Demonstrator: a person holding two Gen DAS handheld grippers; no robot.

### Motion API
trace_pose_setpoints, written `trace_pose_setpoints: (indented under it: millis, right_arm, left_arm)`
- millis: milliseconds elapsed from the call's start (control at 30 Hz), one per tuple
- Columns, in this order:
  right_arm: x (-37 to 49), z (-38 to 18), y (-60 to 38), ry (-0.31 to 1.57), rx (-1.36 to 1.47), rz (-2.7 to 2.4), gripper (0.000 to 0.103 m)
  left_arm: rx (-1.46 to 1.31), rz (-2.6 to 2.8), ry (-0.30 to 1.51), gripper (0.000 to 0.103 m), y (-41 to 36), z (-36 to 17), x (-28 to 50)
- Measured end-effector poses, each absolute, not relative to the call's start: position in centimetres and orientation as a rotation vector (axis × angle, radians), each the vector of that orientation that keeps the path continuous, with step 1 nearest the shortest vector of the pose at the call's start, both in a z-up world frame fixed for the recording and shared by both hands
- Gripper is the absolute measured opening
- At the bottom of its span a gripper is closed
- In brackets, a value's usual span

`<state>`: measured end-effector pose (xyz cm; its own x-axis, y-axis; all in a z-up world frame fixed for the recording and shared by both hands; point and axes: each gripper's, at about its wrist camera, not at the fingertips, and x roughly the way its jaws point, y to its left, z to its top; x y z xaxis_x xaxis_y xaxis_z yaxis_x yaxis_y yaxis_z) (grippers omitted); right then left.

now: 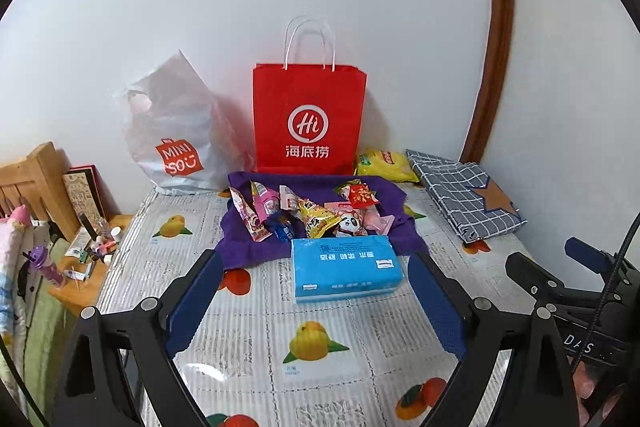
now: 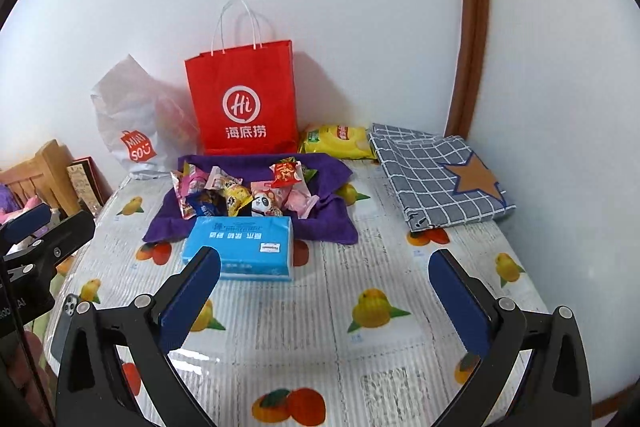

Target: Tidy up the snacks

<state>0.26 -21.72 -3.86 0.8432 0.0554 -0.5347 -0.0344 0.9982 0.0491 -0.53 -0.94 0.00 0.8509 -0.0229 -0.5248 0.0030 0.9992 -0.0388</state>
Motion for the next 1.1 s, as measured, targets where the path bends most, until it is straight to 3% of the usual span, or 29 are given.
trace_pose_setpoints:
  millis: [1100]
  right_arm:
    - [-3.6,-3.6,-21.3,0.523,0.031,0.076,0.103]
  left_arm:
    - [-0.044,-0.005,0.529,0.095,-1.0,-0.1,-3.8]
